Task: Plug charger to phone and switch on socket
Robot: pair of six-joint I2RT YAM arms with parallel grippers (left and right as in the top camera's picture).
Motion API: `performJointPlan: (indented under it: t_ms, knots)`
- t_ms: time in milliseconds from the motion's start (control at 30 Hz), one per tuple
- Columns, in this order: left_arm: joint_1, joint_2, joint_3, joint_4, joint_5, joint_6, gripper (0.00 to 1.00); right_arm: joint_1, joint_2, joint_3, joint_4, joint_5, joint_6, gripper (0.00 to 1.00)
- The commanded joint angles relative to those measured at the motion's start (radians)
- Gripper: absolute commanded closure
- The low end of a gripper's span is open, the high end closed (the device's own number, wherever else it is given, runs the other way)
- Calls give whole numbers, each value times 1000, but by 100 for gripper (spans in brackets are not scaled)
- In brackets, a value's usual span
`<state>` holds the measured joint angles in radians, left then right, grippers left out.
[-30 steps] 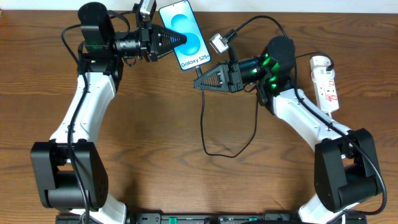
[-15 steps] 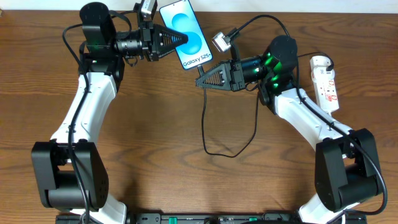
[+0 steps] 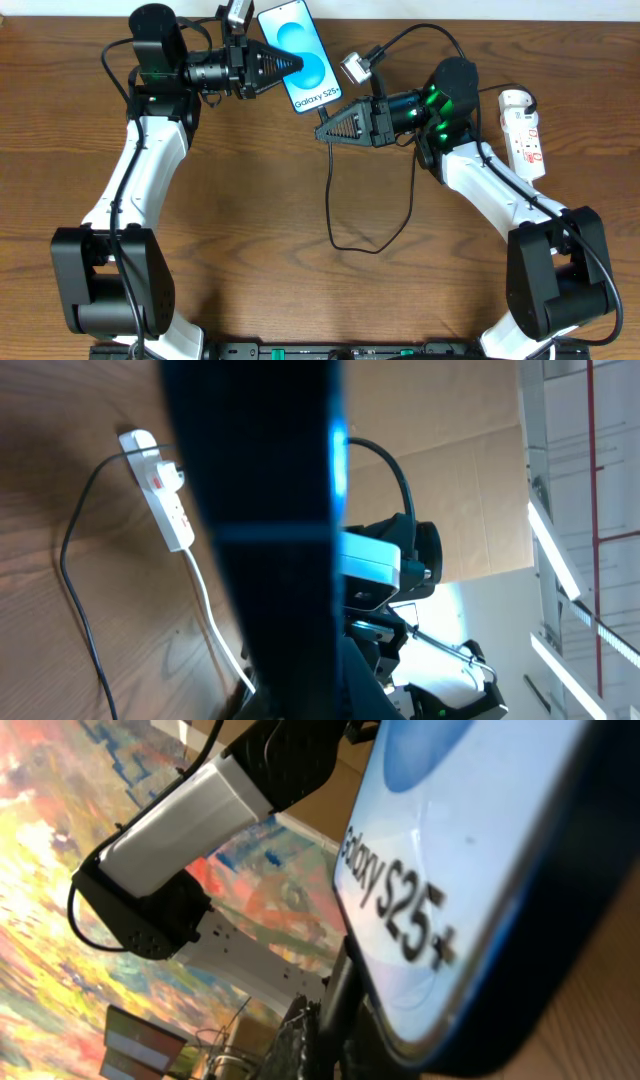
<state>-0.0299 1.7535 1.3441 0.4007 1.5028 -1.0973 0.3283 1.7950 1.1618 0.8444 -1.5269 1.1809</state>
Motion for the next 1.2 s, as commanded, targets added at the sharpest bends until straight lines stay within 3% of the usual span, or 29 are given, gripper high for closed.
performJointPlan:
  t_ms: [0,200,233,433,767,1167]
  knots:
    - [0,-8,2,5,69,39,93,-7,-9,16,11,3,-8,90]
    - [34,-8,2,5,69,39,93,3,-9,15,4,-33,-19,69]
    - [42,-8,2,5,69,39,93,3,-9,15,-1,-33,-26,62]
    - [58,-8,1,5,69,60,93,3,-9,15,-59,-31,-79,46]
    - [58,-8,-34,-79,69,253,93,-28,-9,15,-322,65,-278,37]
    - [113,-8,-146,-82,67,310,93,-43,-9,15,-566,188,-433,36]
